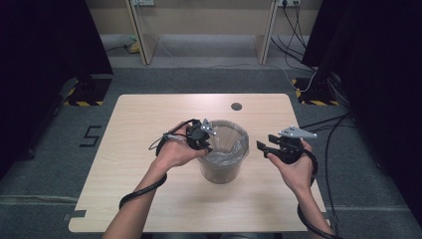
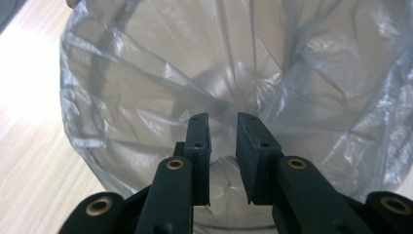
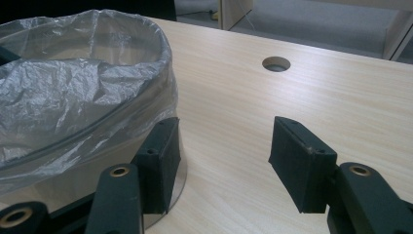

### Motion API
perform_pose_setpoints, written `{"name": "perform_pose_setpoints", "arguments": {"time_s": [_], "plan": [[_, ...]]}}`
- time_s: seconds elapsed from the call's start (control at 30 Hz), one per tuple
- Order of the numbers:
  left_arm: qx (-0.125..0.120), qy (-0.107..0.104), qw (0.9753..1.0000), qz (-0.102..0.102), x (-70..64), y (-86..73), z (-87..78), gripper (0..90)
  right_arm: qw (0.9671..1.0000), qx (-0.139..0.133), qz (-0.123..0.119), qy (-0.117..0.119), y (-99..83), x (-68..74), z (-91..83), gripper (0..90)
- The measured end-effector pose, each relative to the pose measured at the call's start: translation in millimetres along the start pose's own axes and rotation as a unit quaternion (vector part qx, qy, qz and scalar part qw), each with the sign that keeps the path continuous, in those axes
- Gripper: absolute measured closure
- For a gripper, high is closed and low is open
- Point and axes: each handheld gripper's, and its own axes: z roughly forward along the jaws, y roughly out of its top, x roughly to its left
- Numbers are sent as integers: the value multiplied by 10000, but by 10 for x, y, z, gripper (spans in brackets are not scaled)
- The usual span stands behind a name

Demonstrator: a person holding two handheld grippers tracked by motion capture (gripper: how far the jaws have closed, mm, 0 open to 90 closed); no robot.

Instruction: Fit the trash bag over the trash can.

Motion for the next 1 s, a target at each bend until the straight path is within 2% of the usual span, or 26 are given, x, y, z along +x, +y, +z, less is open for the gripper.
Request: {"name": "perform_pose_setpoints", "arguments": {"time_s": [0.07,0.17,0.27,0.33,0.43,0.5,0.6,0.67,0.77,0.87,0.93,1.0], "plan": [[-3,-40,10000,-4,-5,-23,-2,746,10000,5,-3,-2,3,7,2,443],[-158,-76,9998,-39,-11,-29,-24,722,10000,12,-7,-5,6,8,5,443],[-462,-27,9989,-125,-4,-19,-55,671,10000,-7,-12,-4,15,9,-4,443],[-712,90,9973,-168,7,-13,-80,621,10000,-16,-11,-11,21,8,-14,442],[-1165,141,9927,-259,16,-9,-100,563,10000,-34,-12,-29,27,-2,-25,441],[-1243,115,9917,-304,9,-3,-97,553,10000,-34,-15,-41,29,-7,-29,440],[-1316,47,9908,-312,-10,10,-69,542,10000,-40,-17,-43,27,-4,-31,439],[-1457,-39,9888,-321,-42,42,-48,541,10000,-47,-17,-45,26,-2,-28,439],[-1732,-256,9838,-384,-104,115,-17,542,10000,-42,-7,-38,25,4,-19,439],[-1894,-399,9806,-320,-180,186,10,545,10000,-52,-24,-26,30,11,-20,439],[-1909,-452,9802,-253,-229,225,39,547,10000,-57,-30,-24,32,9,-24,439],[-1809,-550,9818,-178,-266,239,76,565,10000,-58,-23,-26,32,5,-29,439]]}}
